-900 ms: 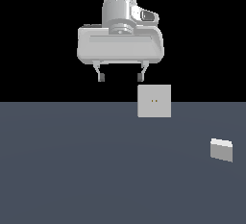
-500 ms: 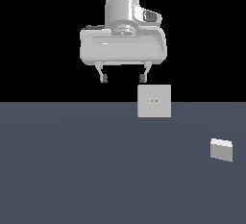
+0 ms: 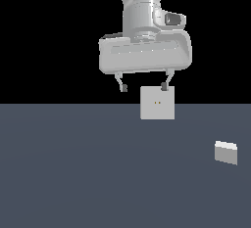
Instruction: Plug the charger into the wall socket.
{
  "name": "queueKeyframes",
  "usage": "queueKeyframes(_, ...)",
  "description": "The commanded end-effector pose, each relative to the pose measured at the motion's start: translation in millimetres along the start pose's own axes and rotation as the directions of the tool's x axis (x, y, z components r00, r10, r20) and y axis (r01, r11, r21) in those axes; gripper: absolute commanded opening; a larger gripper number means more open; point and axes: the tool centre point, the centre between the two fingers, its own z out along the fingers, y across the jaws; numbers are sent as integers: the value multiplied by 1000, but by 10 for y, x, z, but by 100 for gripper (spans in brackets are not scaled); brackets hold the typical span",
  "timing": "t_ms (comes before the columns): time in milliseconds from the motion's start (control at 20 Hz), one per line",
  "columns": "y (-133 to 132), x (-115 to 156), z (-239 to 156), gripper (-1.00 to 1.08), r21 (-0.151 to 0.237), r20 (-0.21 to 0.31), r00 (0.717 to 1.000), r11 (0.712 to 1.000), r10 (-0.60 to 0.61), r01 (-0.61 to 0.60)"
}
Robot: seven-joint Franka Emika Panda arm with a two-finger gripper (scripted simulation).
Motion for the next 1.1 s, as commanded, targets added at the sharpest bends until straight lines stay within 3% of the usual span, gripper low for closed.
queueKeyframes(0,161,-21,76,100,-6,-23,998,998,58,-58)
queueKeyframes(300,595,-115,284,100,-17,-90,973,976,214,-216)
queueKeyframes(700,1097,-300,536,100,-16,-170,904,917,391,-400)
queueKeyframes(1050,1348,-428,679,100,-9,-212,852,871,479,-492)
